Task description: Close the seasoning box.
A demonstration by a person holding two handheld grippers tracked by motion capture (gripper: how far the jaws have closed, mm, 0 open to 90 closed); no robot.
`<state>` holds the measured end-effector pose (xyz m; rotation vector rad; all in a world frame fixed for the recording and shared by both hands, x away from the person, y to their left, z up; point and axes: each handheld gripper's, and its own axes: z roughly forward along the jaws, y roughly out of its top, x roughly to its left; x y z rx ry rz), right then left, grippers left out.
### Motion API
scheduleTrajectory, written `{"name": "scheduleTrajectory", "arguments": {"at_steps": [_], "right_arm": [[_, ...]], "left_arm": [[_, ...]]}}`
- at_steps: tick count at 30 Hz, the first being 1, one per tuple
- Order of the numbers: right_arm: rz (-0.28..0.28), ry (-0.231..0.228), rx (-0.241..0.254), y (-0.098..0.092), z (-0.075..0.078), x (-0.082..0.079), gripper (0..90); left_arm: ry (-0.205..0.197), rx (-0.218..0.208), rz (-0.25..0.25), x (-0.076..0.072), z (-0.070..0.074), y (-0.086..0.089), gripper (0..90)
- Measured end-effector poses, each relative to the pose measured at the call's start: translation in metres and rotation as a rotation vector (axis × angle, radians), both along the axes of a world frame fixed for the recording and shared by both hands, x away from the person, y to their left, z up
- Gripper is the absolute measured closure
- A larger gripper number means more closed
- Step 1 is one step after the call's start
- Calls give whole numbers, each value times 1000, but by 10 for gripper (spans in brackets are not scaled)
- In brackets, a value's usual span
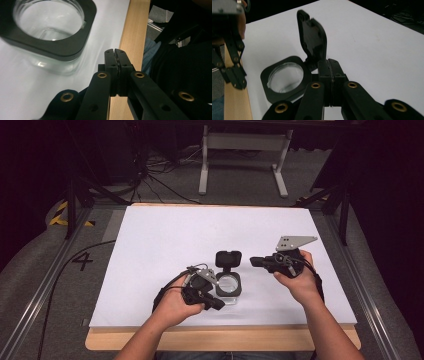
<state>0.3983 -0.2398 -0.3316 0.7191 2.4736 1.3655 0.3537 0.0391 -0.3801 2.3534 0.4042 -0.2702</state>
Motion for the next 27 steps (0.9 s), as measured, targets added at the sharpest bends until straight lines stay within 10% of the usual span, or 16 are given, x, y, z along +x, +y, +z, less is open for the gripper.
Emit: {"name": "scheduleTrajectory", "arguments": {"at_steps": [9, 27], "right_arm": [[27, 25, 44, 20, 30, 26, 900], [36, 88, -12, 44, 26, 42, 900]], "left_arm": [[-28, 11, 47, -1, -6, -8, 899], [-114, 81, 71, 1, -14, -16, 899]]}}
